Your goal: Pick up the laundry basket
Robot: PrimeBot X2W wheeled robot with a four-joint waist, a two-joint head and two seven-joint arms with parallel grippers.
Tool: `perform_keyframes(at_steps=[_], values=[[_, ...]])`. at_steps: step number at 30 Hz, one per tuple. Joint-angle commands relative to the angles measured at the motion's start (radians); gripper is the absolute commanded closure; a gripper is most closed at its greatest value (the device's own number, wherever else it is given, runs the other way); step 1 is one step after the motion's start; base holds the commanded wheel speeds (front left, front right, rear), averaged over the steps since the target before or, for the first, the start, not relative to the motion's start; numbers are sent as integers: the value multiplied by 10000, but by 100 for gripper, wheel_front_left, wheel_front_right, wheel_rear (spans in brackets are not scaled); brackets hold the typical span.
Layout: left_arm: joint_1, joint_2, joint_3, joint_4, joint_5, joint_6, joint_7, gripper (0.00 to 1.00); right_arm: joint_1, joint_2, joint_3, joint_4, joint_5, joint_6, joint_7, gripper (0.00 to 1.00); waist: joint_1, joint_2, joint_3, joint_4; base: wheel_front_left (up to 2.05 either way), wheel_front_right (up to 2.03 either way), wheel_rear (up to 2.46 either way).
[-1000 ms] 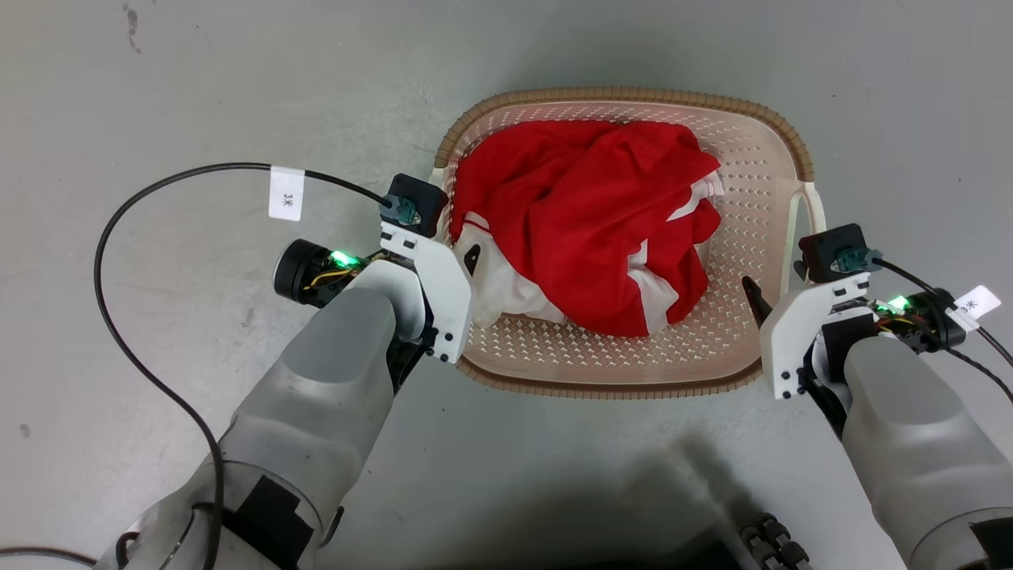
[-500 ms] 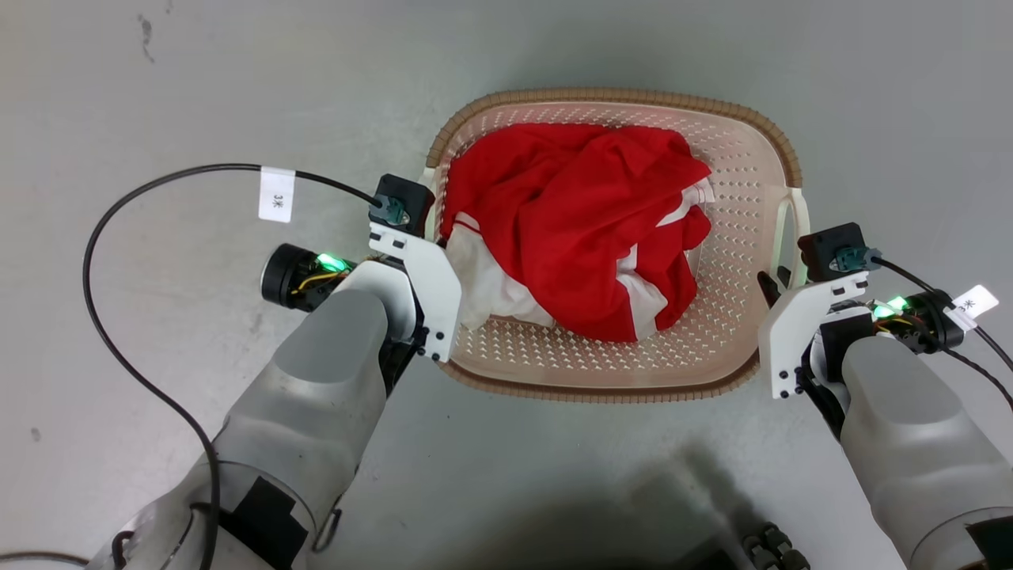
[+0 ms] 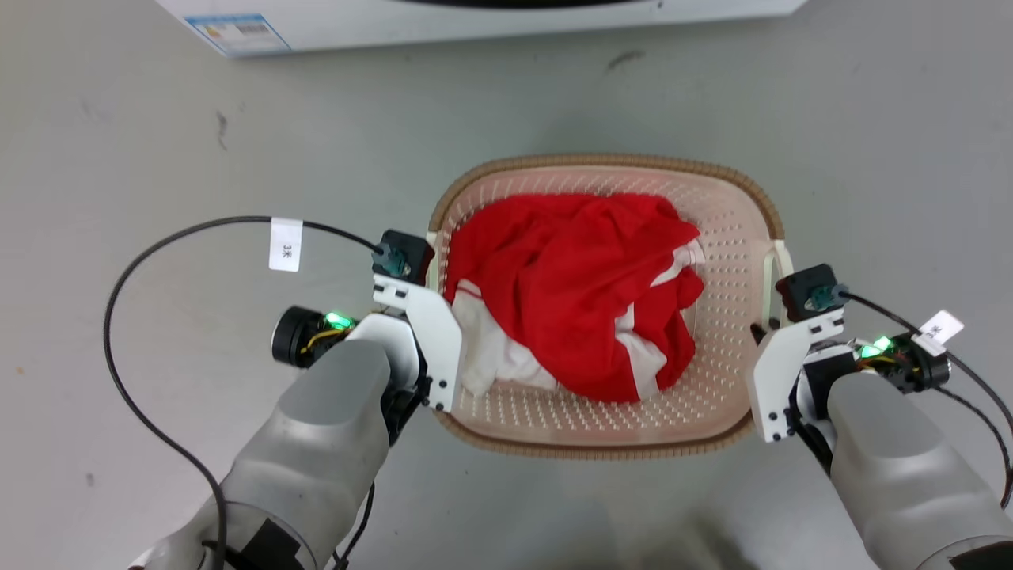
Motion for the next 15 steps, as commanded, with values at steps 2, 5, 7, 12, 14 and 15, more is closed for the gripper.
perform_keyframes(at_steps=[2, 5, 7, 12, 14, 15], values=[[291, -265, -139, -197, -207, -190, 81, 100, 205, 188, 332, -46, 72, -7, 156, 100, 0, 0, -838, 213, 0, 0, 0], [549, -273, -200, -178, -471, -192, 243, 100, 355, 220, 677, -46, 241, -7, 330, 100, 0, 0, -1372, 300, 0, 0, 0], [706, -275, -240, -147, -634, -192, 328, 100, 477, 259, 913, -50, 391, -5, 459, 100, 0, 0, -1701, 360, 0, 0, 0], [1100, -279, -353, -60, -1000, -193, 551, 100, 792, 324, 1539, -52, 785, -5, 761, 100, 0, 0, -2526, 533, 0, 0, 0], [1264, -283, -399, -46, -1129, -194, 615, 100, 928, 352, 1800, -53, 960, -5, 855, 100, 0, 0, -2844, 595, 0, 0, 0], [1359, -284, -428, -27, -1187, -194, 656, 100, 991, 373, 1935, -52, 1069, -4, 918, 100, 0, 0, -2992, 618, 0, 0, 0]])
